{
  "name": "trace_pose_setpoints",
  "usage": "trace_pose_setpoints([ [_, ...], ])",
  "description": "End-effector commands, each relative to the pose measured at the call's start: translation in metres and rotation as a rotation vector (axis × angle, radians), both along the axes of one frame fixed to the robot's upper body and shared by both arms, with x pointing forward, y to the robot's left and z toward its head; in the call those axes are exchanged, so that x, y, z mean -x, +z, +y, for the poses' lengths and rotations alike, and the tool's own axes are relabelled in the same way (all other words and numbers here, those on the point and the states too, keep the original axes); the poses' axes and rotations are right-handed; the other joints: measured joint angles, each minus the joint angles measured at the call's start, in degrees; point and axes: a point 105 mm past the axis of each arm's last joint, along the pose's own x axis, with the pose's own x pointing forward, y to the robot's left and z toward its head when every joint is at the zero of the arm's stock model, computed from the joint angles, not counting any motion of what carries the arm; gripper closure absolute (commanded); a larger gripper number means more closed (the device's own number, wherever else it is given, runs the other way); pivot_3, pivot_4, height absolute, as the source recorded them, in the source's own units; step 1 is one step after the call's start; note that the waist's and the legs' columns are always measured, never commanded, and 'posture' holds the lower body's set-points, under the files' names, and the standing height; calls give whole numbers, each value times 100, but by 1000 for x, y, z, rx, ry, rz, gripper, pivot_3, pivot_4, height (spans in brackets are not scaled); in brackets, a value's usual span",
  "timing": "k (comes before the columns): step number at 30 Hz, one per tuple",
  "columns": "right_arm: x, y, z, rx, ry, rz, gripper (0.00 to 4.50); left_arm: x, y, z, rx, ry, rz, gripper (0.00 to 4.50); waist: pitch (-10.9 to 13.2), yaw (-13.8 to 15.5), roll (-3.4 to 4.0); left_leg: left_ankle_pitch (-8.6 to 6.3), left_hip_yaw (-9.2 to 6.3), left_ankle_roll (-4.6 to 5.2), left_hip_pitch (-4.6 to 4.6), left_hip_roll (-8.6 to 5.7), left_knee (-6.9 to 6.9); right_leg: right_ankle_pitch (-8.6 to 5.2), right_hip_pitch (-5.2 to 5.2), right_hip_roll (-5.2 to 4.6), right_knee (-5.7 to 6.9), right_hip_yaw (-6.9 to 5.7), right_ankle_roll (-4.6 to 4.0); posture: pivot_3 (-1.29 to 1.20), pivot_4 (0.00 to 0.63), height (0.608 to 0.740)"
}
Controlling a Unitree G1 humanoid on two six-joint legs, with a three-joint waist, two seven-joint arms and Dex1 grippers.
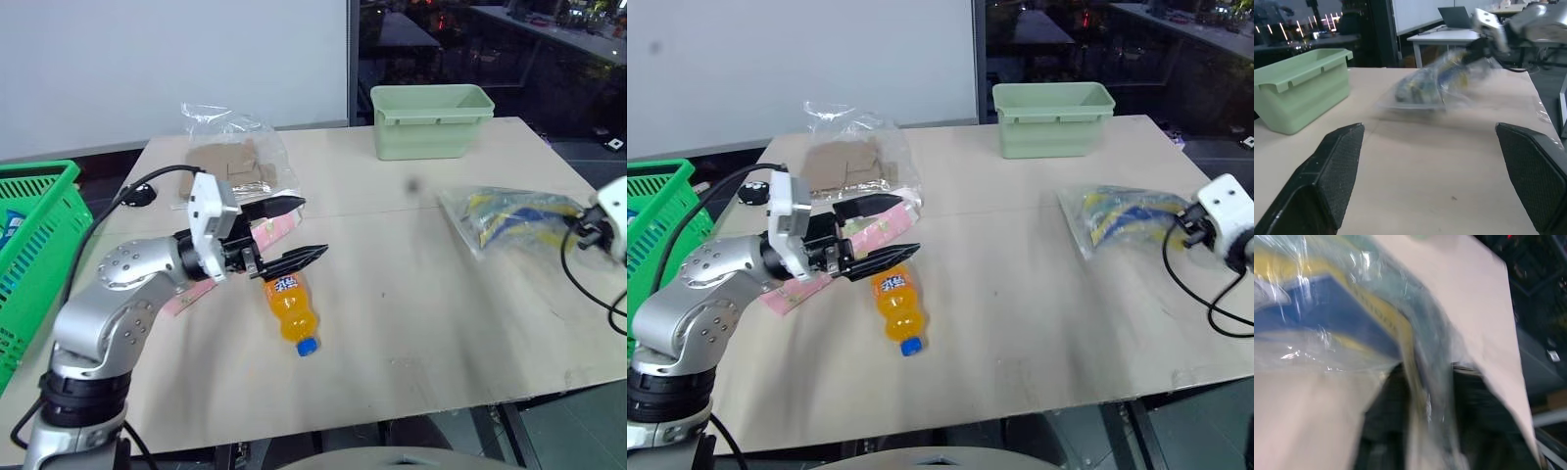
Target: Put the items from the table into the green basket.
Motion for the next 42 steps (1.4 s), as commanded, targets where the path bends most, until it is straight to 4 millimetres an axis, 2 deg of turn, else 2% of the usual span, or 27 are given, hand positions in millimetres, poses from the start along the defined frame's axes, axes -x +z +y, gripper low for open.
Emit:
trace_pose_setpoints([
  [1, 13, 34, 0, 8, 35, -56, 1367, -1, 6, -1, -5, -14, -40, 0, 0, -75, 0, 0, -1, 0, 0, 0, 1, 0, 3, 0, 0, 0, 1, -148, 0, 740],
  [4, 36, 34, 11, 5, 130, 70, 103, -3, 4, 1, -13, -12, -38, 0, 0, -135, -1, 0, -4, 0, 4, -1, 3, -1, 8, 0, -1, -1, 4, -151, 0, 740],
  [5, 41, 35, 14, 1, 150, 91, 103, -3, 4, 2, -15, -10, -38, 0, -1, -152, -2, 0, -7, 0, 6, 0, 3, -2, 10, 0, -1, -4, 4, -151, 0, 740],
  [9, 47, 68, 27, -45, 210, 38, 103, -3, 2, 8, -27, 7, -32, 0, 1, -275, -4, 0, -7, 0, 9, 1, 4, -2, 12, 1, -1, -5, 4, -149, 0, 740],
  [10, 47, 74, 33, -67, 236, 24, 103, -3, 2, 9, -31, 12, -30, 0, 1, -299, -4, 0, -7, 0, 10, 1, 6, -3, 14, 0, -1, -5, 4, -147, 0, 740],
  [12, 43, 83, 58, -151, 332, -25, 103, -3, -1, 13, -40, 27, -23, 0, 2, -347, -7, 0, -10, 0, 12, 1, 6, -3, 17, 0, -1, -5, 3, -143, 0, 740],
  [14, 39, 82, 93, -269, 451, -52, 103, -3, -6, 18, -63, 51, -10, 0, -1, -400, -17, 0, -11, 0, 14, 1, 6, -3, 17, 0, 0, -6, 3, -136, 0, 740],
  [17, 44, 64, 142, -408, 625, 0, 103, -3, -12, 27, -97, 96, 10, 0, -3, -394, -34, 0, -32, 0, 17, 5, 3, -1, 21, 11, -1, -14, 4, -106, 0, 740],
  [20, 56, 48, 177, -502, 789, 33, 103, -4, -23, 45, -159, 183, 52, 0, 6, -324, -34, -1, -42, 0, 2, 2, -2, -1, 15, 5, -3, -25, 5, -77, 0, 740],
  [22, 60, 34, 191, -539, 826, 84, 103, 0, -27, 58, -197, 223, 66, 0, 7, -252, -33, -1, -45, 0, -5, 0, -6, -2, 12, 1, -4, -29, 5, -66, 0, 740],
  [25, 61, 24, 196, -545, 869, 98, 103, 6, -29, 69, -217, 248, 78, 0, 13, -125, -40, -3, -43, 2, -8, -1, -9, -3, 8, -2, -6, -29, 5, -30, 0, 740],
  [29, 53, 18, 193, -544, 862, 112, 103, 11, -34, 84, -260, 310, 89, 0, 15, 52, -45, -2, -39, 2, -5, 0, -7, -7, 7, -5, -6, -30, -2, 0, 0, 740],
  [34, 52, 20, 195, -569, 897, 106, 103, -4, -34, 118, -264, 517, 58, 0, 15, 268, -46, -1, -31, 2, 6, 2, -1, -12, 8, -5, 0, -29, -15, 16, 0, 740],
  [38, 52, 21, 197, -563, 900, 108, 103, -5, -53, 146, -392, 591, 98, 0, 15, 340, -47, -2, -27, 2, 4, 3, -3, -13, 6, -4, -2, -29, -15, 10, 0, 740],
  [42, 51, 24, 200, -564, 908, 89, 103, -20, -63, 170, -431, 683, 111, 0, 15, 426, -48, -2, -25, 1, -1, 3, -7, -12, -2, -4, -3, -29, -16, 7, 0, 740],
])
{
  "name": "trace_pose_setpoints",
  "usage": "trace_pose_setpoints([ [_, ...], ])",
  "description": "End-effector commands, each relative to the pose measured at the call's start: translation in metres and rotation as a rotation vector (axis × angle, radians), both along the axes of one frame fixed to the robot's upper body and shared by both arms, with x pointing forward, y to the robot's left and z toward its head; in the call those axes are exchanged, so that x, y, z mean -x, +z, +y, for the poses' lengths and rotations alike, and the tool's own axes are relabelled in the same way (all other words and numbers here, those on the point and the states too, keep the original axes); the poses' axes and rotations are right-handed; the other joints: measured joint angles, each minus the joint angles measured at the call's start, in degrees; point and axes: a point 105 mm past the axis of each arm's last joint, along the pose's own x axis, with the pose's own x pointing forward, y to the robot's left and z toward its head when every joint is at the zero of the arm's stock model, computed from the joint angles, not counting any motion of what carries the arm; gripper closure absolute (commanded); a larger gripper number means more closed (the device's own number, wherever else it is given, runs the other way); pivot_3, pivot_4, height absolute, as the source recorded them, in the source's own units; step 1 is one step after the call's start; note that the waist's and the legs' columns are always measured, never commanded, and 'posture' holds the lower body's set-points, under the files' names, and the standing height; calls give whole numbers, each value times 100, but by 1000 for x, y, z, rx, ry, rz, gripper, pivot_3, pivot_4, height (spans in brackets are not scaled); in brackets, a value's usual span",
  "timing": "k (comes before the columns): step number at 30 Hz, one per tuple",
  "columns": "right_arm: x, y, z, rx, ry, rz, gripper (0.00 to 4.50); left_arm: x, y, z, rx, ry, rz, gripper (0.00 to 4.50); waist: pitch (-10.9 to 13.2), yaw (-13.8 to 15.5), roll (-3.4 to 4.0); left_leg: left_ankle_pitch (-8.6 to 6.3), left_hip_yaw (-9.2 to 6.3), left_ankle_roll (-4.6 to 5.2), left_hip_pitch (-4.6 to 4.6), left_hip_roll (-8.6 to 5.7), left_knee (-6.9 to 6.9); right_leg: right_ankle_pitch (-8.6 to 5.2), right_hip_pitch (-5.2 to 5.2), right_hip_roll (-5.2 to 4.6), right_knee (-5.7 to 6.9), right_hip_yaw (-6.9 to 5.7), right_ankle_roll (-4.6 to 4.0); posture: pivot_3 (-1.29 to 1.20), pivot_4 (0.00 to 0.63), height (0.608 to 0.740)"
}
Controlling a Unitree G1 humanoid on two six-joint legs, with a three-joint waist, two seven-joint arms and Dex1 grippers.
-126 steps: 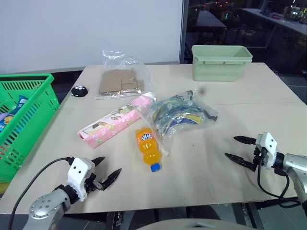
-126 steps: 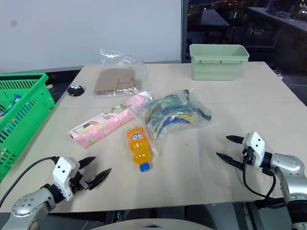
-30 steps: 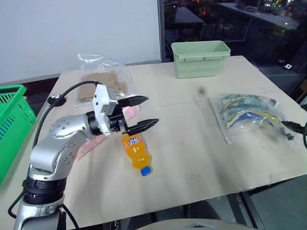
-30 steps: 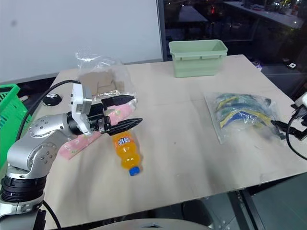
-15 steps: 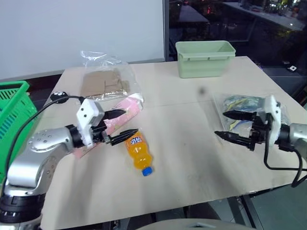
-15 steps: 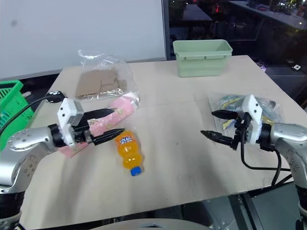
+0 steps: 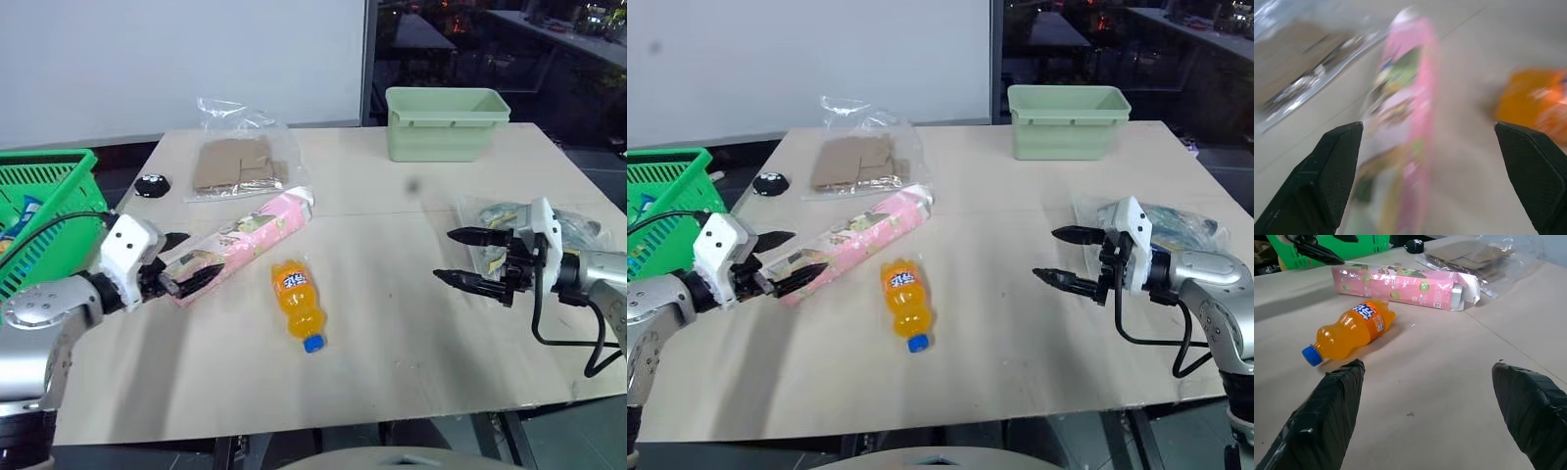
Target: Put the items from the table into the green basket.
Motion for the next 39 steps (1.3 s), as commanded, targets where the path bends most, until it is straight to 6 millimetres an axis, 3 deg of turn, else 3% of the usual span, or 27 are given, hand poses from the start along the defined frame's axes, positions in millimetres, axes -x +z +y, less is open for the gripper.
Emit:
trace_pose_setpoints([
  [1, -1, 14, 7, -12, 22, -72, 103, -12, 0, 16, -64, 43, -18, 0, 0, 29, 0, 0, 0, 0, 0, 0, 0, 0, 0, 1, 1, 0, 0, 2, 0, 740],
  [10, -3, 20, 9, -32, 7, -91, 103, -23, -25, 16, -87, -57, 129, 0, -3, 25, -5, 0, 7, 0, -5, 0, 1, 7, -4, -2, 0, 1, -11, -25, 0, 740],
  [17, -2, 23, 9, -38, 2, -92, 103, -29, -40, 29, -144, -16, 217, 0, -3, 4, -5, 0, 6, 0, -4, 1, -1, 6, -5, 1, 4, 1, -5, -51, 0, 740],
  [20, -1, 24, 8, -39, -1, -89, 0, -30, -44, 28, -161, -29, 231, 758, -4, 2, -7, 0, 6, 0, -5, 1, 0, 5, -5, 1, 4, 1, -4, -55, 0, 740],
  [25, -1, 24, 7, -38, 0, -84, 0, -32, -45, 25, -165, -47, 229, 3012, -4, 1, -6, 0, 6, 0, -3, 1, 1, 5, -5, 1, 7, 1, -4, -56, 0, 740],
  [28, -1, 24, 7, -38, 2, -82, 0, -33, -45, 24, -174, -50, 217, 3725, -5, -1, -5, 0, 6, 0, -3, 1, 1, 5, -5, 0, 7, 1, -4, -54, 0, 740],
  [33, -2, 28, 9, -38, 12, -88, 0, -43, -26, 21, -120, -18, 77, 3855, -5, 13, -4, 0, 5, 1, -3, 2, 4, 11, -4, 1, 11, 1, 3, -46, 0, 740],
  [36, -4, 34, 12, -52, 20, -112, 0, -55, -1, 24, -95, 51, -52, 3855, -4, 14, -8, 0, 5, 0, -7, 2, 7, 17, -4, 0, 9, 1, 12, -28, 0, 740],
  [39, -8, 50, 21, -99, 52, -151, 0, -65, 38, 31, -116, 125, -189, 3855, 2, 14, -24, 0, 3, 1, -11, 2, 10, 20, -8, 1, 11, 0, 11, -11, 0, 740],
])
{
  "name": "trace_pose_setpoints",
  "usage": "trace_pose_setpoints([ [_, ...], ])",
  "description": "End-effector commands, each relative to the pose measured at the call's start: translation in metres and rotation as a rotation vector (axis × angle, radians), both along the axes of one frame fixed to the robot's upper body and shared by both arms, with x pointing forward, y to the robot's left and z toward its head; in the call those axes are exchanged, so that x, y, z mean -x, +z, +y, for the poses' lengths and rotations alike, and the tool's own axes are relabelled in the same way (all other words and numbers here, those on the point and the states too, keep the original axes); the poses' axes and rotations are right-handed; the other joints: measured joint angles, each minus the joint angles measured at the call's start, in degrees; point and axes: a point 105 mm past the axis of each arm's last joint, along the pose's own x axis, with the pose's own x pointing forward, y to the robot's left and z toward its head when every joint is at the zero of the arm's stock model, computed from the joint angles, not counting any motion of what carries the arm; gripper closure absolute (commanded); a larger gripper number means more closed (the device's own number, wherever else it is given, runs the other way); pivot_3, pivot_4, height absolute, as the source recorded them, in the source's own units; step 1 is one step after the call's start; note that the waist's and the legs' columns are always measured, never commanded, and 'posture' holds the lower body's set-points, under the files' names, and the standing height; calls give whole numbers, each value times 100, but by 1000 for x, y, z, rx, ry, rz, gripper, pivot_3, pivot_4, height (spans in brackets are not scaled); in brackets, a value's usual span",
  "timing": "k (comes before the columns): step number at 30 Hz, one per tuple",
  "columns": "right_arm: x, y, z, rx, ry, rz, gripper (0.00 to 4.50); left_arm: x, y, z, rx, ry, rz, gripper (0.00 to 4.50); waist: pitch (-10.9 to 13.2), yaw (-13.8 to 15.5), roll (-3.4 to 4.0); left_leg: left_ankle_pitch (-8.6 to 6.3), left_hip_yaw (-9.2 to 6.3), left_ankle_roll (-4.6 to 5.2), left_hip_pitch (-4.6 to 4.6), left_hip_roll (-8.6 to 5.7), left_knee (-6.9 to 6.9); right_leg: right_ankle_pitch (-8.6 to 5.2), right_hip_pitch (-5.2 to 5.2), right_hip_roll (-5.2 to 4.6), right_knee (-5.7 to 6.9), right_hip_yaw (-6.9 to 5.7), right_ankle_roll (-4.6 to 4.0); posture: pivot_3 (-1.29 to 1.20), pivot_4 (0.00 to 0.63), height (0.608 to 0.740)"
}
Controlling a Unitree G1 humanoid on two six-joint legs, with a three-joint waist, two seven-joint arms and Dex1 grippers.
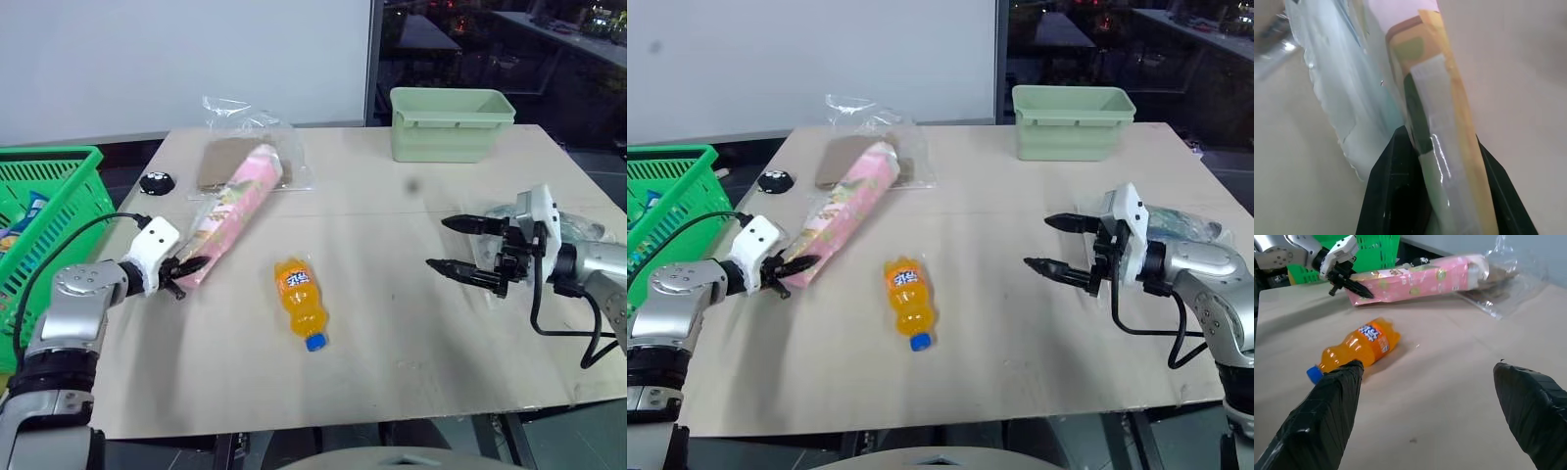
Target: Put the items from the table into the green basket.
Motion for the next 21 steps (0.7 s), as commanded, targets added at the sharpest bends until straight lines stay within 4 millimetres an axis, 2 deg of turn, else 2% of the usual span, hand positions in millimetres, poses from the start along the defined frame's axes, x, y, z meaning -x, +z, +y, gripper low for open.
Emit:
trace_pose_setpoints([
  [1, -2, 27, 9, -50, 38, -87, 0, -17, 78, 10, -36, 69, -279, 3855, -3, 0, -8, 0, -2, 0, -2, 1, 0, 0, -1, 2, 0, -1, 1, -1, 0, 740],
  [3, -6, 40, 19, -93, 75, -117, 0, -20, 109, 26, -100, 144, -360, 3855, -3, -1, -10, 0, -3, 0, -1, 2, 0, 3, -1, 3, 0, -2, -2, 21, 0, 740],
  [5, -7, 49, 26, -125, 108, -136, 0, -19, 131, 41, -173, 207, -409, 3855, -2, -3, -11, 0, -4, 0, -2, 1, -5, 5, -2, 4, -2, -2, -6, 21, 0, 740],
  [10, -11, 76, 47, -221, 194, -176, 0, 9, 177, 102, -413, 422, -452, 3855, 1, -2, -5, -1, -2, 0, -2, 1, -19, 6, -8, 3, -1, -1, -11, 74, 0, 740],
  [12, -11, 81, 50, -240, 213, -179, 0, 19, 188, 120, -457, 488, -462, 3855, 1, 40, -6, -1, -8, 0, -3, 4, -28, 6, -13, 5, -1, -11, -11, 83, 0, 740],
  [17, -11, 85, 62, -263, 274, -174, 0, 52, 195, 162, -570, 632, -400, 3855, -1, 190, -11, -1, -14, 0, -8, 3, -33, 6, -13, -1, -6, -24, -13, 119, 0, 740],
  [21, -12, 84, 65, -266, 287, -174, 0, 60, 181, 175, -600, 649, -346, 3855, -1, 358, -10, -1, -13, 0, -7, 3, -33, 5, -13, -4, -4, -27, -14, 139, 0, 740],
])
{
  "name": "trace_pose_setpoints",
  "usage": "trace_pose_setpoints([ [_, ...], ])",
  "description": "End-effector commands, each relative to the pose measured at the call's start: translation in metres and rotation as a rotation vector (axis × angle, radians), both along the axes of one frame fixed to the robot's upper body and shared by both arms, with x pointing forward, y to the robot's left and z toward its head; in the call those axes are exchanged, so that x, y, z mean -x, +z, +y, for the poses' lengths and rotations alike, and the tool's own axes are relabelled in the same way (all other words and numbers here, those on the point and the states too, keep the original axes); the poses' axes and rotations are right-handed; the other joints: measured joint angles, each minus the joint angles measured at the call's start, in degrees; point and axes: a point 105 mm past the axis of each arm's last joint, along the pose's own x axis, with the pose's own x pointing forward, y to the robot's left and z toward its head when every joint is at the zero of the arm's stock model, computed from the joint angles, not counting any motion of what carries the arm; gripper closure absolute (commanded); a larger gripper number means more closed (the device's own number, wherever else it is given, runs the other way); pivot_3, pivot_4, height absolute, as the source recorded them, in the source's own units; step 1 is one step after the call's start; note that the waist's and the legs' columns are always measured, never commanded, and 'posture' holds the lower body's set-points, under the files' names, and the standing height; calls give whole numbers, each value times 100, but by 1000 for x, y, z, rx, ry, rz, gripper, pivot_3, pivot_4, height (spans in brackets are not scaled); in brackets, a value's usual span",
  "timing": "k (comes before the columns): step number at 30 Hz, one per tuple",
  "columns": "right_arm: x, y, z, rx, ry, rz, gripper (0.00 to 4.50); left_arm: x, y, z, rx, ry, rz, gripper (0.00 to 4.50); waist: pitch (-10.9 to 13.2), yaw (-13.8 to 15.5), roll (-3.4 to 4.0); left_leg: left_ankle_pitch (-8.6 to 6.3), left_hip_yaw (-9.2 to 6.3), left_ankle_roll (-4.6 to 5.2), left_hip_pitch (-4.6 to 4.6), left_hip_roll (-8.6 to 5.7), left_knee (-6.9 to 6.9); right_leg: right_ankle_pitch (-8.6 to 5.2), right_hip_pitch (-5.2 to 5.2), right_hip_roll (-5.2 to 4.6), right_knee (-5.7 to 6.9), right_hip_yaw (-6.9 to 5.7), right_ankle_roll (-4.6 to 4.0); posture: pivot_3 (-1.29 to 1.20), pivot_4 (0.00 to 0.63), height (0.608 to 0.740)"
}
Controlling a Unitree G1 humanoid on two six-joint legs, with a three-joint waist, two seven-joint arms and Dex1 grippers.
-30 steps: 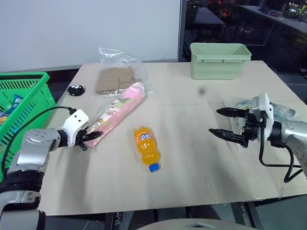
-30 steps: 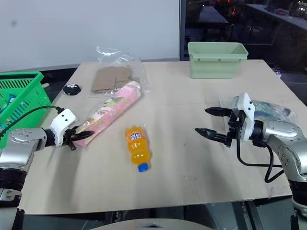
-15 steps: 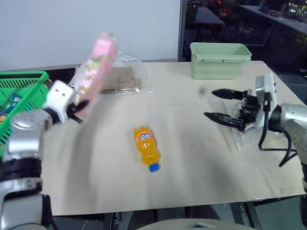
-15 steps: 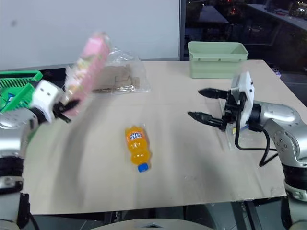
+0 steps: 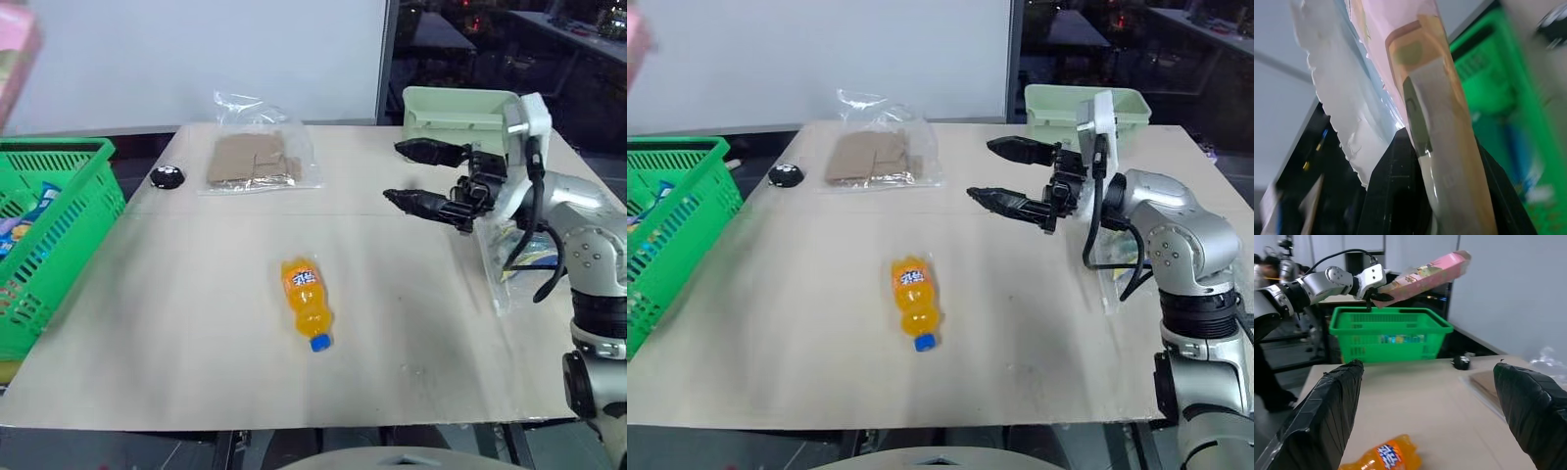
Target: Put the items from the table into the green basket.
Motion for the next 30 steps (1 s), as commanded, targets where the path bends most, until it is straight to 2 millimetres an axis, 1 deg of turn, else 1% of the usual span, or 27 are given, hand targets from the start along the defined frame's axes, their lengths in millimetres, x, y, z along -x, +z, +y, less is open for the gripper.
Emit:
trace_pose_setpoints([
  [1, 2, 13, 3, -18, 18, -57, 0, 7, 12, 6, -54, 11, -32, 3855, 0, 95, -1, 0, 0, 0, 0, 0, 1, 0, 0, -1, 1, -4, -1, 139, 0, 740],
  [4, 0, 11, 3, -15, 12, -58, 0, 11, -12, 18, -59, 44, 45, 3855, -3, 206, -5, 1, 3, -1, 0, 4, 6, -2, 0, -1, 3, -8, -3, 134, 0, 740],
  [6, -1, 10, 3, -10, 7, -61, 0, 11, -22, 19, -53, 36, 83, 3855, -6, 240, -10, 1, 3, -1, 0, 4, 9, -6, -1, -2, 2, -9, -11, 128, 0, 740],
  [7, -1, 9, 3, -9, 5, -63, 0, 10, -25, 19, -48, 28, 93, 3458, -9, 255, -13, 1, 4, -2, -1, 4, 11, -10, -1, -2, 2, -9, -19, 120, 0, 740],
  [10, -1, 10, -1, -12, -7, -62, 0, 7, -18, 21, -89, 39, 67, 2128, -24, 325, -38, 1, 5, -2, -8, 5, 13, -9, -9, -2, 3, -9, -21, 111, 0, 740],
  [12, -1, 9, -3, -11, -15, -61, 0, 6, -14, 22, -116, 46, 47, 1199, -35, 333, -54, 1, 3, -2, -32, 6, 18, -8, -26, -1, 6, -13, -21, 105, 0, 740],
  [13, -1, 8, -4, -9, -19, -60, 0, 5, -12, 22, -127, 42, 35, 817, -41, 330, -63, 1, 2, -2, -46, 6, 23, 2, -38, -2, 9, -13, -6, 102, 0, 740],
  [14, -1, 7, -5, -6, -22, -58, 0, 4, -9, 21, -127, 34, 9, 306, -45, 327, -68, 1, 2, -3, -68, 6, 30, 4, -57, -2, 11, -13, -5, 99, 0, 740],
  [15, -1, 6, -6, -2, -24, -56, 0, 1, -7, 20, -83, 28, -42, 55, -45, 325, -69, 1, 5, -3, -87, 5, 37, 8, -74, -3, 15, -13, -9, 91, 0, 740],
  [17, 0, 5, -7, 2, -28, -56, 0, -3, -1, 16, 4, -1, -142, 55, -44, 323, -67, 1, 10, -3, -88, 5, 37, 8, -76, -5, 16, -14, -9, 91, 0, 740],
  [19, 0, 5, -9, 2, -37, -54, 0, -6, 2, 12, 42, -28, -189, 55, -44, 322, -66, 1, 10, -3, -87, 5, 37, 8, -80, -5, 22, -15, -9, 88, 0, 740],
  [20, -1, 4, -10, 3, -43, -53, 0, -12, 1, 2, 64, -96, -205, 55, -42, 312, -64, 1, 10, -3, -87, 5, 37, 8, -84, -4, 29, -15, -10, 88, 0, 740],
  [22, -1, 3, -13, 8, -56, -50, 0, -28, -1, -29, 165, -305, -250, 55, -41, 314, -50, 1, 14, -3, -81, 5, 37, 7, -86, -4, 41, -15, -10, 88, 0, 740],
  [23, -1, 3, -15, 13, -62, -49, 0, -35, -4, -52, 231, -441, -257, 55, -41, 324, -45, 1, 16, -3, -79, 5, 38, 7, -86, -5, 47, -14, -12, 88, 0, 740],
  [24, -2, 2, -17, 18, -71, -47, 0, -38, -11, -73, 302, -561, -239, 55, -42, 327, -44, 2, 16, -3, -79, 5, 40, 7, -87, -6, 52, -14, -13, 83, 0, 740],
  [25, -3, 1, -20, 23, -81, -46, 0, -39, -21, -99, 377, -694, -198, 55, -42, 317, -43, 2, 17, -3, -78, 7, 44, 6, -88, -7, 60, -16, -14, 84, 0, 740],
  [27, -6, -1, -26, 30, -111, -39, 0, -32, -45, -151, 589, -891, -79, 55, -43, 294, -46, 2, 27, -4, -78, 11, 48, 5, -89, -11, 70, -9, -17, 84, 0, 740],
  [28, -7, -2, -29, 36, -125, -38, 0, -26, -57, -174, 670, -955, -3, 55, -44, 248, -47, 2, 30, -4, -76, 11, 49, 5, -89, -12, 72, -6, -17, 84, 0, 740],
  [30, -9, -6, -36, 55, -153, -32, 0, -13, -88, -228, 789, -1062, 207, 55, -45, 165, -49, 2, 30, -3, -80, 11, 49, 5, -90, -12, 71, -4, -16, 71, 0, 740],
])
